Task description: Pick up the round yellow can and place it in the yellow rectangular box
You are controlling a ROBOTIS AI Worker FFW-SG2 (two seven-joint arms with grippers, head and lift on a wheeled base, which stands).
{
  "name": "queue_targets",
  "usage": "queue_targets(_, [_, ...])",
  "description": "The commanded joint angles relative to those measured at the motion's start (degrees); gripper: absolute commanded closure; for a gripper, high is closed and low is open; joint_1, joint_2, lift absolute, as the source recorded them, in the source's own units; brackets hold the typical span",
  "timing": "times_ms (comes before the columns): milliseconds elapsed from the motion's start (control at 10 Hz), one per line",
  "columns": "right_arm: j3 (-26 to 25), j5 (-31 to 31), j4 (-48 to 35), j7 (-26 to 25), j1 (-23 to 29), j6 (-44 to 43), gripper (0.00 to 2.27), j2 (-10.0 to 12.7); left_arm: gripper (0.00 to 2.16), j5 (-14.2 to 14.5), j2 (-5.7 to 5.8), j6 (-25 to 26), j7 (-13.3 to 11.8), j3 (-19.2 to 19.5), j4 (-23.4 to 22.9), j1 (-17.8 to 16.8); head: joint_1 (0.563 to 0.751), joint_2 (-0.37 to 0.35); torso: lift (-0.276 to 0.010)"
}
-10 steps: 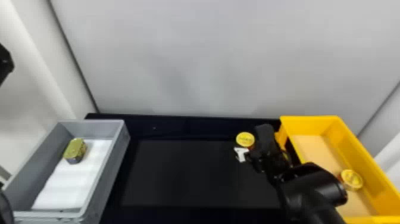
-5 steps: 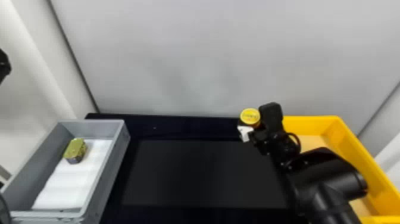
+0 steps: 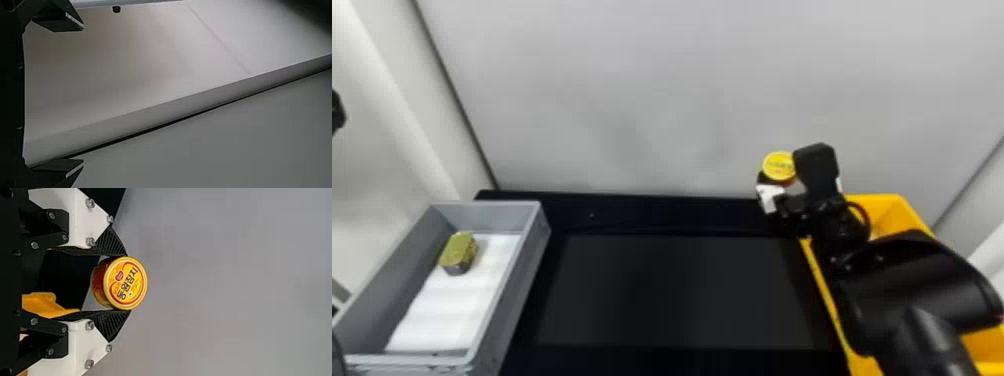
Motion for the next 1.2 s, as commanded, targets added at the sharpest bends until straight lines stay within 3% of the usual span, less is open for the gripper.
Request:
queue_targets(0, [-2.61, 3.69, -4.13, -0.52, 1.14, 2.6, 0.62, -0.09, 0.07, 0.0, -0.15, 0.0, 0.0, 0.13, -0.01, 0.07, 0.692, 0.014, -0.056])
queue_targets(400, [-10.09, 5.18, -4.49, -1.13, 4.21, 3.57, 0.62, -1.06, 0.07, 0.0, -0.15, 0.0, -0.08, 0.48, -0.27, 0.33, 0.692, 0.014, -0.056])
queue_targets(1100, [-18.35, 3.07, -1.5, -3.15, 10.54, 5.06, 0.62, -1.59, 0.07, 0.0, -0.15, -0.09, -0.08, 0.66, -0.63, 0.68, 0.692, 0.014, -0.056])
